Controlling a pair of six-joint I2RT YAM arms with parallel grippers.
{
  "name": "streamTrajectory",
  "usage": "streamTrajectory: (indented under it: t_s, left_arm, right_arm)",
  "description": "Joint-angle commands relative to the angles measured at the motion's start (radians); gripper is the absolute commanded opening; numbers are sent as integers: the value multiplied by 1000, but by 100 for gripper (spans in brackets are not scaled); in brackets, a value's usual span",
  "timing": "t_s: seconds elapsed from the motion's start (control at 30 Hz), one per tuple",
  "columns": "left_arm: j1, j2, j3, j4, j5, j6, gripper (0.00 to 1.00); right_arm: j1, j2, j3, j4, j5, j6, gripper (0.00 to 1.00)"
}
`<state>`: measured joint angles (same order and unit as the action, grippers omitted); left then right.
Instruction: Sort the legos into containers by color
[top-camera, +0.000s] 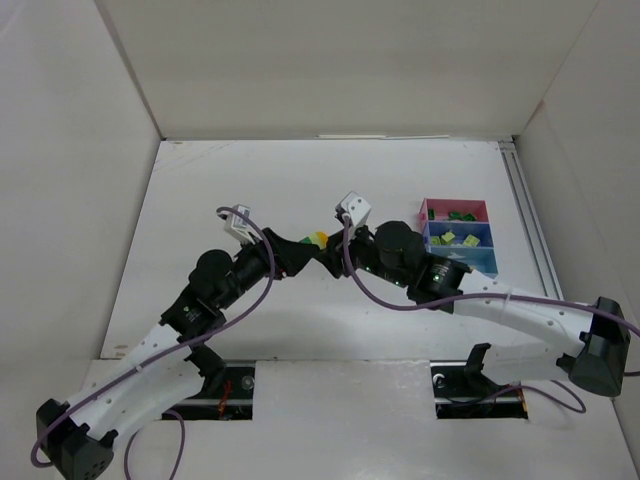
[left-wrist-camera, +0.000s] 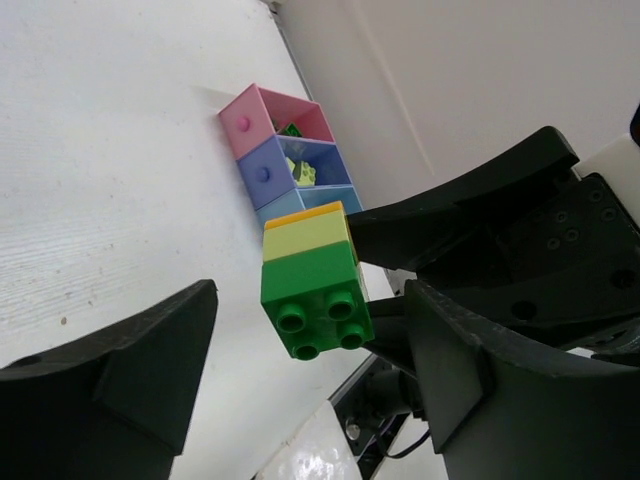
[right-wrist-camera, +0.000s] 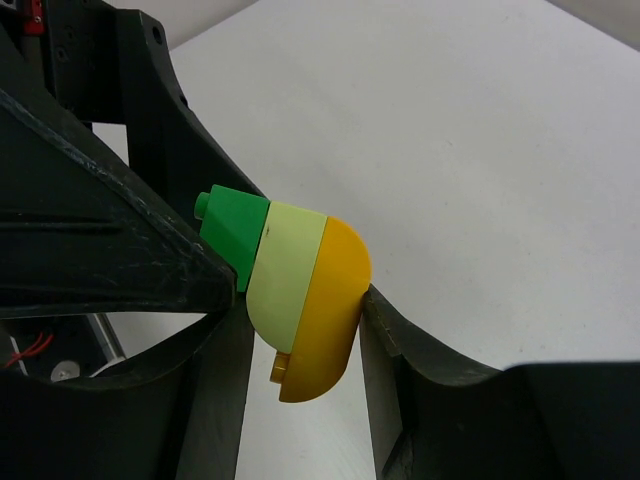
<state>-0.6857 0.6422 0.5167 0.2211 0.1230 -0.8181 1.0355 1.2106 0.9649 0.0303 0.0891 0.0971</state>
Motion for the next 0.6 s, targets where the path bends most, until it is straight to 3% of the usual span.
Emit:
streamTrajectory:
  t_s: [0.0,0.2,0.4,0.57]
  left_arm:
    - [0,-7,5,87,17,2,70]
    - [0,-7,5,110,17,-7,45]
    - [0,13,-4,119,17,-16,40]
    - [0,13,-4,129,7,-26,22]
  right_arm:
    - [8,-26,58,74,11,16,36]
    - [8,24,67,74,-28,26,36]
    - [8,62,86,74,-60,26,38]
    - [8,72,86,83,-89,4,47]
